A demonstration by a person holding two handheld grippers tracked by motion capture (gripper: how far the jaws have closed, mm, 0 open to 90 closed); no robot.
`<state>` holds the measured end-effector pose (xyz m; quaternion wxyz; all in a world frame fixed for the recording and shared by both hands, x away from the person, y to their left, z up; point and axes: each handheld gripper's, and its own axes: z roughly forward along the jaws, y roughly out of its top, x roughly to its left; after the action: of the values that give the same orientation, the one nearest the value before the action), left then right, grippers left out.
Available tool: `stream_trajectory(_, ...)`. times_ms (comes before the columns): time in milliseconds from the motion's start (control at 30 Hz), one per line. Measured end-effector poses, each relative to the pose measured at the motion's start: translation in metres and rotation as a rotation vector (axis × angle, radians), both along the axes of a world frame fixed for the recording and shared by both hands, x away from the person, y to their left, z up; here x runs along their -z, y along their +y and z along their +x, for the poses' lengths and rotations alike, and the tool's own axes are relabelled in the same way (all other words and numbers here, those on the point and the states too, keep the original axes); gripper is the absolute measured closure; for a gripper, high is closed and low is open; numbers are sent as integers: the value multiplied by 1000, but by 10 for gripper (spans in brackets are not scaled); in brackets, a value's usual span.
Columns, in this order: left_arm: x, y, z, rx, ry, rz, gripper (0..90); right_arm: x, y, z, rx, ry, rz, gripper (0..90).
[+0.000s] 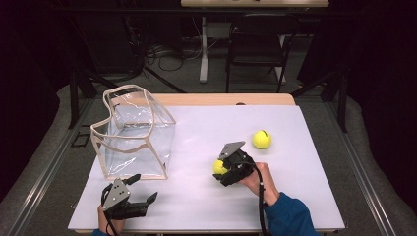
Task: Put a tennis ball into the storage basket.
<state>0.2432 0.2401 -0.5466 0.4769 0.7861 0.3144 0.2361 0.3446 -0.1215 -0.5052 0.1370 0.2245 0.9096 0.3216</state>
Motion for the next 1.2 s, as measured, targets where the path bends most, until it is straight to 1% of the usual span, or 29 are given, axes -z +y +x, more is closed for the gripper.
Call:
stream_trajectory(267, 0, 0, -1, -2, 2, -6, 161, 1, 6, 3, -12, 1, -1, 258)
stream_trajectory(467, 0, 0, 0, 2, -3, -3, 161, -1, 11, 5, -17, 1, 0, 257)
stream_trajectory(567, 0, 0, 0, -1, -3, -3, 161, -3, 12, 6, -18, -4, 10, 258)
stream_trajectory(700, 0, 0, -2, 0, -3, -8, 161, -5, 14, 8, -14, 2, 17, 258)
stream_trajectory(967, 0, 0, -1, -1, -2, -7, 161, -10, 19, 12, -29, 0, 32, 258)
stream_trajectory(1200, 0, -1, -1, 2, -3, -8, 161, -10, 24, 17, -35, 19, 42, 258)
